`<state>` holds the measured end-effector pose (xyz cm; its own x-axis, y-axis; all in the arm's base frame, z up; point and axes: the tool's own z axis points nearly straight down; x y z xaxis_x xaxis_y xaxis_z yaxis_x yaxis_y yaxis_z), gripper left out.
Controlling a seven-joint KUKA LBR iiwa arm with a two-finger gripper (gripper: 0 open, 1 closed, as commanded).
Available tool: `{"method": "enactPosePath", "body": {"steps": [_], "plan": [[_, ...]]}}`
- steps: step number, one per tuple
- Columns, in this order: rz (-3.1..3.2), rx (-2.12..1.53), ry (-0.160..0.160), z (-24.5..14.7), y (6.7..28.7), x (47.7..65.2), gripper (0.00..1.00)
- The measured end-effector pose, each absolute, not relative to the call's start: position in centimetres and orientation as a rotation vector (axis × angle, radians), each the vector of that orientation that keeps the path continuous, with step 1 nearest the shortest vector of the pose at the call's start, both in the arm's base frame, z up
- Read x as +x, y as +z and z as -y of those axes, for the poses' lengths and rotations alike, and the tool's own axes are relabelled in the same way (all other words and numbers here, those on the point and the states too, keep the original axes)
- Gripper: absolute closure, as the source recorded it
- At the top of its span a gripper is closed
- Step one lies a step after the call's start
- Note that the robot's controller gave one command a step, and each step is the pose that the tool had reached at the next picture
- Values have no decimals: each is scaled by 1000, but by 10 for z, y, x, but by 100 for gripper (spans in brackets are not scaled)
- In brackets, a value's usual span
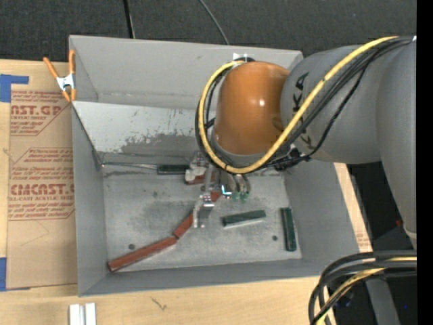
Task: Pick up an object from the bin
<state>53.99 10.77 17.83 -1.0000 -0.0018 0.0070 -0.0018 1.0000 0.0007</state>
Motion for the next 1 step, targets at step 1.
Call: {"method": "enactPosePath", "body": {"steps": [1], "plan": [[3142,1,-3,-107,183,542,0]]}}
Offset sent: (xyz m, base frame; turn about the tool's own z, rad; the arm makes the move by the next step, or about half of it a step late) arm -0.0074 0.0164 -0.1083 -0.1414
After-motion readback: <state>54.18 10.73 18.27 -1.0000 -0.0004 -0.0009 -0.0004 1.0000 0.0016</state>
